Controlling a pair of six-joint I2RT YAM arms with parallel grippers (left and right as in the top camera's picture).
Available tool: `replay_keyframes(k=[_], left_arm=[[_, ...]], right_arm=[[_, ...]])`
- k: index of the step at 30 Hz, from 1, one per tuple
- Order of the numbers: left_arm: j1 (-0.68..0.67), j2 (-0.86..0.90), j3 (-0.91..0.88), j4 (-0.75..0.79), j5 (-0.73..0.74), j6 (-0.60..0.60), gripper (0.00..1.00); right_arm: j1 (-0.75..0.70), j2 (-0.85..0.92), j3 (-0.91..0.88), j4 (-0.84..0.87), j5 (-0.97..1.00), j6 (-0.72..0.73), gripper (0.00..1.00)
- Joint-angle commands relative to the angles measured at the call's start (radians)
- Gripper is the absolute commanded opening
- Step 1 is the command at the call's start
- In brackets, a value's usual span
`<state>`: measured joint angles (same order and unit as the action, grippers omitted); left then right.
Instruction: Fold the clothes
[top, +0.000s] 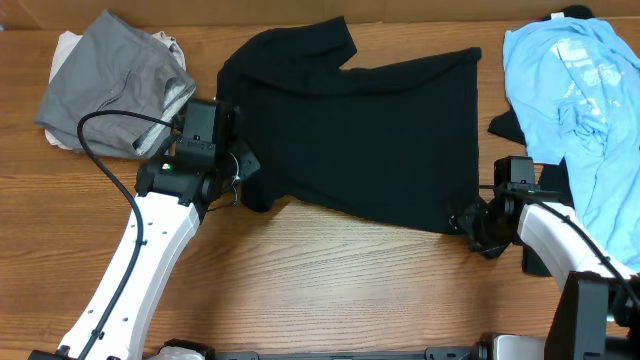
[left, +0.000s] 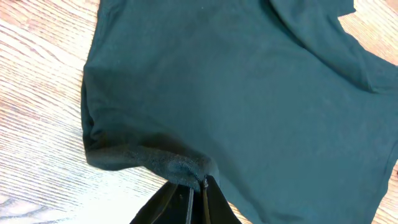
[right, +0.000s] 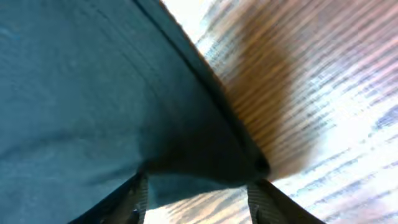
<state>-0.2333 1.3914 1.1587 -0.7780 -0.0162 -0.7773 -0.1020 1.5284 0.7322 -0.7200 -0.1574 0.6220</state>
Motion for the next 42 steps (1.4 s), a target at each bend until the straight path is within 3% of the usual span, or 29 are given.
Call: replay_keyframes(k=[1,3,4,5,10,17,22,26,33,42], left_arm=[[0.006,-0.006,0.030,0.016,-0.018,0.023,0.04],[0.006,-0.006,0.030,0.017,-0.019,0.023,0.04],[0.006,-0.006,0.030,0.017,-0.021,0.024,0.04],[0.006,-0.006,0.032,0.018,-0.021,0.031,0.04],[0.011,-0.015,0.108,-0.038,-0.036,0.095,0.04],[0.011,-0.029,0.236,-0.281,-0.081,0.119,0.04],[0.011,-0.029,0.235,-0.372,-0.081,0.119,0.04],[0.011,-0.028,0.235,-0.347,-0.153,0.096,0.04],[0.011,0.049,0.235,-0.142,-0.250,0.086,0.04],[0.010,0.358,0.235,0.125,-0.241,0.010,0.04]], right_arm=[[0.002,0.050,-0.008,0.029,0.006,0.012,0.43],[0.002,0.064,-0.008,0.037,0.011,0.011,0.29],[0.002,0.064,-0.008,0.037,0.025,0.011,0.10],[-0.001,0.064,-0.004,0.034,0.025,0.010,0.04],[-0.022,0.040,0.116,-0.122,0.026,-0.027,0.04],[-0.051,-0.095,0.435,-0.540,0.021,-0.155,0.04],[-0.051,-0.123,0.494,-0.683,0.025,-0.208,0.04],[-0.051,-0.121,0.493,-0.594,0.025,-0.206,0.04],[-0.051,-0.029,0.493,-0.396,0.025,-0.204,0.04],[-0.051,0.174,0.493,-0.099,0.038,-0.208,0.04]])
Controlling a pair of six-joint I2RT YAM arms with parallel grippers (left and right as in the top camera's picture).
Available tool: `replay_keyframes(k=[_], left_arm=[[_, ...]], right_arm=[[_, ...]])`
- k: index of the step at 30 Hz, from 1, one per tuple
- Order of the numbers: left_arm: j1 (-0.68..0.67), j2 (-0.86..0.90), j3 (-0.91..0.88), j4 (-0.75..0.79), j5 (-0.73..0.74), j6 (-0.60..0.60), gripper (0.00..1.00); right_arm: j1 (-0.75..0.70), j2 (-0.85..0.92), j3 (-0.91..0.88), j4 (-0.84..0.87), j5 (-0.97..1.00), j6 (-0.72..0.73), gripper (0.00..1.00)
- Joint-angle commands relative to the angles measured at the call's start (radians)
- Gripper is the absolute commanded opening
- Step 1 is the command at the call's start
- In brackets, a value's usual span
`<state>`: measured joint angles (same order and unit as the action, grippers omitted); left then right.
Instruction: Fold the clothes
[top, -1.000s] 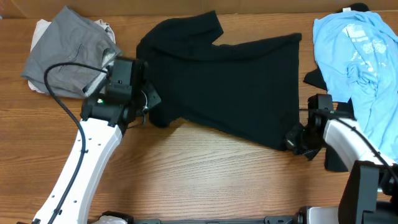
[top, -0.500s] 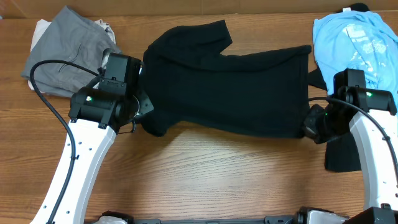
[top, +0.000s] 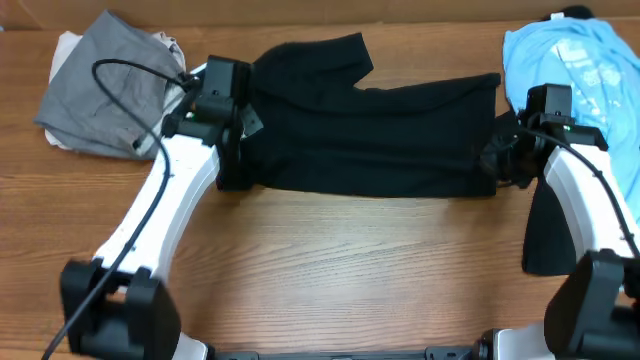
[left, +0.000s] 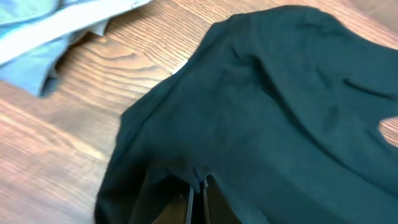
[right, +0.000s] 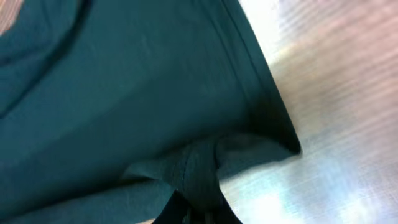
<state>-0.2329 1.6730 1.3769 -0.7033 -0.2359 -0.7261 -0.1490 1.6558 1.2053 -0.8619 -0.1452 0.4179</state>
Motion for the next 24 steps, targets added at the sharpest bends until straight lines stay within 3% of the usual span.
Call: replay_keyframes(k=[1,6,7,10,13,15,16,18,24], left_arm=[[0.010,0.110,0.016,0.077,-0.018,-0.040,0.04],[0.010,0.200,0.016,0.176,-0.006,-0.040,0.05],[0.010,0.216,0.016,0.201,0.001,-0.040,0.12],[0.010,0.229,0.016,0.233,-0.001,-0.038,0.28],[0.010,0.231,0.016,0.287,-0.006,-0.019,0.31],[0.010,0.230,0.030,0.338,0.013,0.090,0.38],[0.010,0.229,0.046,0.331,0.050,0.141,0.47],[0.010,0.218,0.135,0.249,0.219,0.328,1.00],[0.010,0.202,0.426,-0.230,0.263,0.352,1.00]], right_arm=[[-0.004,0.083,0.020,0.077,0.042,-0.004,0.04],[-0.004,0.185,0.020,0.188,0.059,-0.004,0.04],[-0.004,0.202,0.020,0.216,0.067,-0.003,0.05],[-0.004,0.213,0.020,0.257,0.085,-0.004,0.22],[-0.004,0.213,0.020,0.312,0.085,-0.004,0.27],[-0.004,0.213,0.024,0.344,0.077,-0.027,0.40],[-0.004,0.213,0.037,0.330,0.070,-0.029,0.48],[-0.004,0.208,0.100,0.259,0.034,-0.029,0.58],[-0.002,0.180,0.369,-0.146,-0.014,-0.030,0.70]])
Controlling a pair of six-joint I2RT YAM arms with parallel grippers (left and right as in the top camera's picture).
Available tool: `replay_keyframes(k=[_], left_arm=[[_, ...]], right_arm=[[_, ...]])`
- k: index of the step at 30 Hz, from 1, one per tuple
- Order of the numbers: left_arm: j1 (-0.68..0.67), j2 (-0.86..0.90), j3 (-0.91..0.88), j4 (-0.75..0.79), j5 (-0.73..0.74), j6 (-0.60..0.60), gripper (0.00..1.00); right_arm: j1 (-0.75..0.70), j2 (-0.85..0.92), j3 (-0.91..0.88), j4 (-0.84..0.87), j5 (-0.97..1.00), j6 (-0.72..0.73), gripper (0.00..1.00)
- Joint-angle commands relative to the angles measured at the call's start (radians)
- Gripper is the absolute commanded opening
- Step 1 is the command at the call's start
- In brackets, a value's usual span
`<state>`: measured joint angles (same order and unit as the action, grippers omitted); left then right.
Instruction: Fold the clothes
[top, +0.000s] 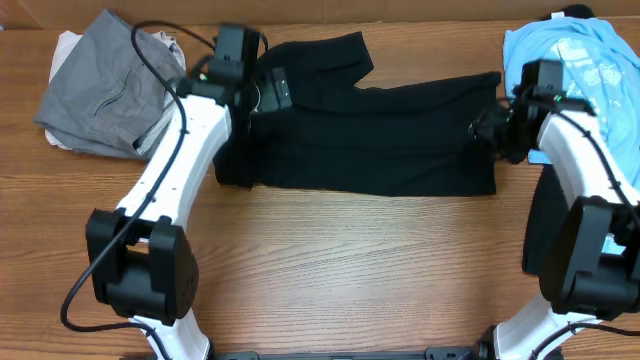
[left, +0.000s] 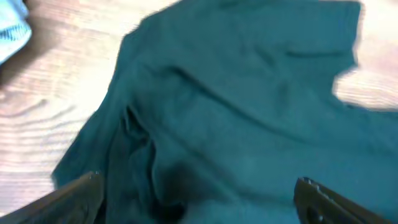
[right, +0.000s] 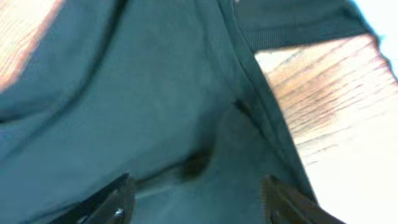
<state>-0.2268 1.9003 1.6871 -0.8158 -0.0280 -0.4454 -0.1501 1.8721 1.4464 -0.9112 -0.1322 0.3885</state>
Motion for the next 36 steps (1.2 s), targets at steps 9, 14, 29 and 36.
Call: replay_keyframes(k=[9,14,29,36], left_arm=[[-0.033,-0.015,-0.060,-0.336,0.055,0.039,0.89],[-0.037,-0.015,-0.285,-0.080,0.063,0.038,0.34],[-0.050,-0.007,-0.536,0.252,-0.087,-0.028,0.04],[-0.048,-0.007,-0.540,0.221,-0.115,-0.046,0.04]], right_arm=[[0.040,-0.037,-0.031,-0.219,-0.029,0.003,0.73],[0.050,-0.037,-0.177,0.010,-0.076,-0.030,0.89],[0.114,-0.024,-0.293,0.238,0.052,-0.010,0.96],[0.133,-0.024,-0.425,0.355,0.053,0.031,0.93]])
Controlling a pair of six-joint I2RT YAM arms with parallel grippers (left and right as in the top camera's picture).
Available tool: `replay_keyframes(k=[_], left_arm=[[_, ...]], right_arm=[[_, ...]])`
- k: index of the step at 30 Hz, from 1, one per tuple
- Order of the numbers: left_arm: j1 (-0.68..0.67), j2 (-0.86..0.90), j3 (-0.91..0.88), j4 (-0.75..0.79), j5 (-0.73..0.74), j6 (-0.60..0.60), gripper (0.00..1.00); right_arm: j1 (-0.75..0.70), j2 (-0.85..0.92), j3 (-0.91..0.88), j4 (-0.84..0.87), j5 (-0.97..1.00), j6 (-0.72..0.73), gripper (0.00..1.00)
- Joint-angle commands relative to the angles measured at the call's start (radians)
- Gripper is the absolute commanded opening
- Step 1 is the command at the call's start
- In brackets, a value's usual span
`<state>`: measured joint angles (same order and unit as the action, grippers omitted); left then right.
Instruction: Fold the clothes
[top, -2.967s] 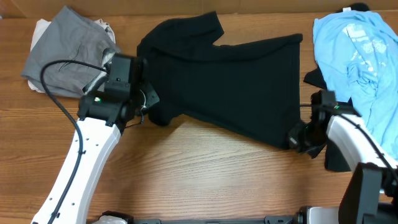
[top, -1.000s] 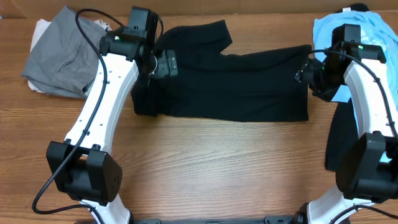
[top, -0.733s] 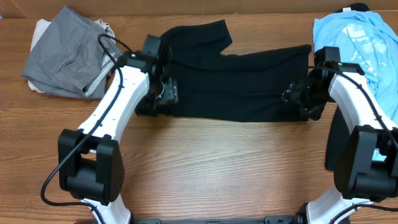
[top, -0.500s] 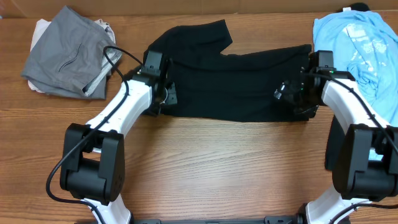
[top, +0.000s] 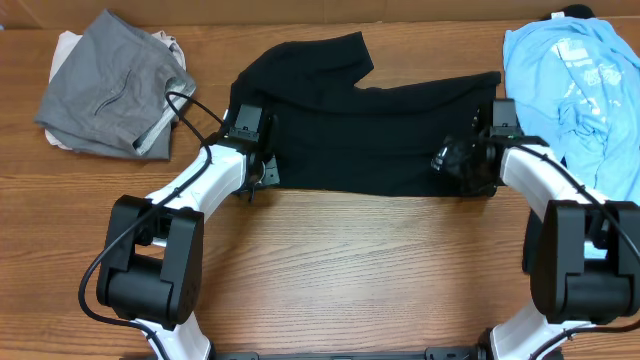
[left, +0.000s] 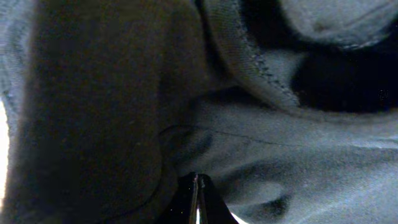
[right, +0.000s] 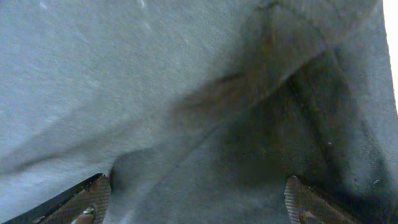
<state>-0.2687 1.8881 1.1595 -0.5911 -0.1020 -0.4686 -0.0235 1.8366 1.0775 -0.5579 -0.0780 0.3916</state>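
The black shirt (top: 370, 130) lies folded into a wide band across the far middle of the table, one sleeve sticking out at the top. My left gripper (top: 258, 170) sits at the band's near left corner. In the left wrist view it (left: 196, 183) is shut, with dark cloth bunched at its tips. My right gripper (top: 455, 165) rests on the near right part of the band. In the right wrist view it (right: 196, 202) is open, its ribbed pads (right: 93, 196) wide apart and cloth filling the space between them.
A grey garment pile (top: 110, 85) lies at the far left. A light blue shirt (top: 575, 90) is heaped at the far right, close to my right arm. Bare wooden tabletop (top: 350, 270) stretches in front of the black shirt.
Both grippers have moved from the shirt's far corners to its near edge. The left one, open before, is now shut on the cloth. The right one is still open, low on the fabric.
At first the shirt lay spread out, both grippers shut on its near hem corners. Then the hem was at the far side, the shirt folded in half. Then both grippers stood open there. Now they are at the near fold edge, the left shut.
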Motion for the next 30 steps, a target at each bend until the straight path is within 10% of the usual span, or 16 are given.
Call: replay_keyframes(k=[1,18,30], left_arm=[[-0.007,0.005,-0.013,-0.018,-0.039,-0.023,0.04],[-0.004,-0.138,0.026,-0.373,-0.029,0.005,0.04],[-0.043,-0.026,0.752,-0.402,0.196,0.285,0.35]], right_arm=[[0.006,0.011,-0.064,-0.014,-0.001,0.043,0.92],[0.006,-0.033,-0.040,-0.392,-0.081,0.098,0.97],[0.000,-0.187,0.514,-0.740,-0.039,-0.082,1.00]])
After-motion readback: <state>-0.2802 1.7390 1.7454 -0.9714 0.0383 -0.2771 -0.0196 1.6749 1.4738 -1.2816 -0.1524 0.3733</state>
